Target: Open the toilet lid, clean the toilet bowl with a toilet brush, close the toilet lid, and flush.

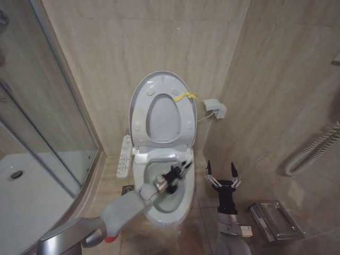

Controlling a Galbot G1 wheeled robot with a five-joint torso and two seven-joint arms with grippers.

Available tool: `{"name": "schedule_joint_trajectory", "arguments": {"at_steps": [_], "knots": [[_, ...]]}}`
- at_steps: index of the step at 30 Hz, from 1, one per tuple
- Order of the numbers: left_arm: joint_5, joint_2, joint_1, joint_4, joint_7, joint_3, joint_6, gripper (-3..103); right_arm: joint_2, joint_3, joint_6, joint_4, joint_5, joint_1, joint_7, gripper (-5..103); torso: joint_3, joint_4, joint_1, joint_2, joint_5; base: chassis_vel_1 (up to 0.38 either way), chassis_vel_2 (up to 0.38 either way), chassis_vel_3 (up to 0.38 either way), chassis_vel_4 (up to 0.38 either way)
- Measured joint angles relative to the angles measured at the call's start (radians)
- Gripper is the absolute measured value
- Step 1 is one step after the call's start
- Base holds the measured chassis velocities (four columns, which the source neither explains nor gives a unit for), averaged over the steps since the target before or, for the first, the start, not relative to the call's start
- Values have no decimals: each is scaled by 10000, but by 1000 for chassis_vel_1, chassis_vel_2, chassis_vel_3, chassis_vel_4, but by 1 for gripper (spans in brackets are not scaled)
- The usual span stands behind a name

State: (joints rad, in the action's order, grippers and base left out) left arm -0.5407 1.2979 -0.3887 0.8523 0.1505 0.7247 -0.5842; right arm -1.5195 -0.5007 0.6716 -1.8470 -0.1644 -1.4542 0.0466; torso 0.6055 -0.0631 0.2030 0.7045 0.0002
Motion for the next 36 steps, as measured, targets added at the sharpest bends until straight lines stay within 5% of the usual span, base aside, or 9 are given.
{"name": "schedule_joint_trajectory", "arguments": {"at_steps": [11,17,27,36], "knots": [[-724,-190,248,2615,-281,-772,197,16,38,-100,3,2,-8,19,4,100,1,-15,1,-1,-1,0,0,0,0],[-844,-1072,-377,4293,-1385,-906,874,16,182,-195,-10,136,-67,111,57,100,0,-4,-1,0,-2,0,0,0,0],[-935,-1957,-1478,5826,-2136,-1667,1019,16,243,-29,-61,327,-44,258,87,100,0,-12,-1,0,-4,0,0,0,0],[-890,-3665,-2618,7911,-3432,-2458,1930,16,498,39,-113,539,-122,435,145,100,-1,-5,-1,0,-1,0,0,0,0]]}}
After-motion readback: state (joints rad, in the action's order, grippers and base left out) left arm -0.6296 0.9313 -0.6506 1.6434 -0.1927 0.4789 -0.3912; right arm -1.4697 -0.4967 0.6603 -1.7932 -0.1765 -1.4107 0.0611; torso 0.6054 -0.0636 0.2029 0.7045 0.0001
